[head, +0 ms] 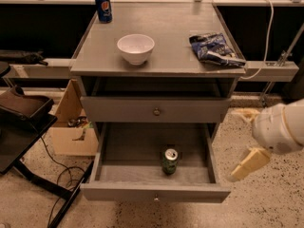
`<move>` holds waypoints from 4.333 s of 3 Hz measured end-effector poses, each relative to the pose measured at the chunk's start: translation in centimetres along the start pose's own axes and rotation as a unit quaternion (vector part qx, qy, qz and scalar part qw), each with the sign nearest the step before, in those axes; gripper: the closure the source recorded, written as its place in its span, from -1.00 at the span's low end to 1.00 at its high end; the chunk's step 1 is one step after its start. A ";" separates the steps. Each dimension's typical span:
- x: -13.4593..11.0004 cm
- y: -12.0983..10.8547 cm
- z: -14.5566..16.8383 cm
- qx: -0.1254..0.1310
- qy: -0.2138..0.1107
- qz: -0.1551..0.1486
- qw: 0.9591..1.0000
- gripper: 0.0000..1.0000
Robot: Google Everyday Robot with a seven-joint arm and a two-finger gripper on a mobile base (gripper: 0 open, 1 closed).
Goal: Pick green can from middle drawer and place on counter
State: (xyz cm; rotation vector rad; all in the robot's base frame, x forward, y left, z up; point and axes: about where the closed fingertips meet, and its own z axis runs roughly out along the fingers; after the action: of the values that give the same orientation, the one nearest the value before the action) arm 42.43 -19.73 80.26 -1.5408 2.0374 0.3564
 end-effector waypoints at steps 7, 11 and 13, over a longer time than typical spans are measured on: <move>3.9 -7.8 27.5 -0.039 -0.365 -0.034 0.929 -1.00; 9.0 -8.6 41.6 -0.094 -0.331 -0.051 0.938 -0.15; 7.6 -8.9 39.3 -0.088 -0.318 -0.057 0.942 0.75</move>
Offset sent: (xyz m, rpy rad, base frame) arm 0.0761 0.0131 -0.1429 0.5317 -0.1452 -0.0979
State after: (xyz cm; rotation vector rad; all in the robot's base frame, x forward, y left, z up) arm 59.99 -8.05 45.08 -1.3934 1.4333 0.8834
